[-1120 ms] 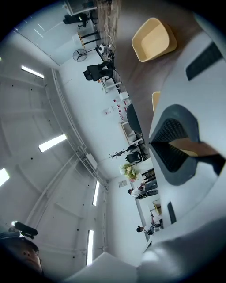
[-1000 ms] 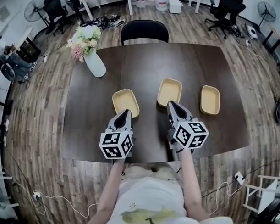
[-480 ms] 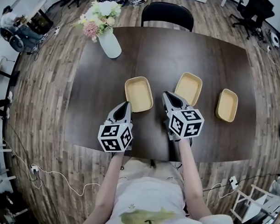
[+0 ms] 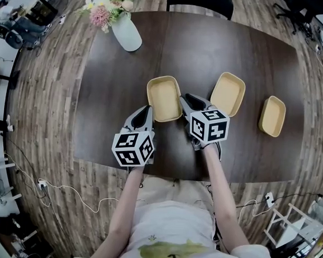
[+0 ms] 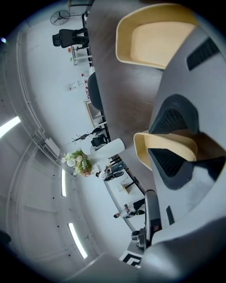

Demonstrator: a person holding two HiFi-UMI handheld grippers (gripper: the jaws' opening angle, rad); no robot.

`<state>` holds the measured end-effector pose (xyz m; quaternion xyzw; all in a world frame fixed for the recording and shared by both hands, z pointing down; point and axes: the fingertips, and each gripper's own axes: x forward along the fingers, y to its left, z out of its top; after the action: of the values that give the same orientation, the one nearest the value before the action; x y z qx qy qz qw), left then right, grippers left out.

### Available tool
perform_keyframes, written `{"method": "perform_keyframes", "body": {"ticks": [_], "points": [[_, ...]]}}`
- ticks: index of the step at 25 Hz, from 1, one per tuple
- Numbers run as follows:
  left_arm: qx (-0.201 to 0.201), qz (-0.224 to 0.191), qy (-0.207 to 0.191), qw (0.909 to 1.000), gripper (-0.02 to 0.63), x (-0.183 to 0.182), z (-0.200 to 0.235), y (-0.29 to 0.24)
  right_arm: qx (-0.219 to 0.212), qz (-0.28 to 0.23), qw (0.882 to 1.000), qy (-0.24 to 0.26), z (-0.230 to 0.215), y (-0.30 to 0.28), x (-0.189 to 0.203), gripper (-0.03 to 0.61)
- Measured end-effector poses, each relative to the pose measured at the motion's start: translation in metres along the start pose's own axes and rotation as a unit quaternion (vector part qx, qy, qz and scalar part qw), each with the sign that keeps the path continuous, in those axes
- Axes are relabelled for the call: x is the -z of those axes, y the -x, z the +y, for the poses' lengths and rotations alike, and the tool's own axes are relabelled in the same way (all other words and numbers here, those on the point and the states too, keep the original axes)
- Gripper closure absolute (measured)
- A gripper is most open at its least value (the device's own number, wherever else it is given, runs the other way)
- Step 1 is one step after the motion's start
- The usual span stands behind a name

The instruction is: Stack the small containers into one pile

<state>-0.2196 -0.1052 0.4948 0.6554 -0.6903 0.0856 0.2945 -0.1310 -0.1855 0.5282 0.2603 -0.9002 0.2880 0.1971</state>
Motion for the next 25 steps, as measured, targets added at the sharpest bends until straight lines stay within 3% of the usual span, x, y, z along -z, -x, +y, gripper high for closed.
{"method": "perform_keyframes", "body": {"ticks": [1,6,13,25], "points": [[-0.001,0.002,0.002,1.0,0.589,0.001,0.002,-0.001,-0.001,0.008,1.0,-0.004,0.0,-0.005,0.003,0.48],[-0.003,0.01,0.007,0.9999,0.589,0.005,0.01,-0.005,0.009,0.032,0.999,-0.02,-0.002,-0.022,0.018,0.423],[0.004,0.014,0.007,0.9999,0.589,0.008,0.016,-0.007,0.029,0.053,0.998,-0.026,-0.004,-0.037,0.028,0.417],[0.022,0.013,0.006,0.9996,0.589,0.005,0.025,-0.011,0.09,0.073,0.992,-0.04,-0.014,-0.044,0.039,0.534]]}}
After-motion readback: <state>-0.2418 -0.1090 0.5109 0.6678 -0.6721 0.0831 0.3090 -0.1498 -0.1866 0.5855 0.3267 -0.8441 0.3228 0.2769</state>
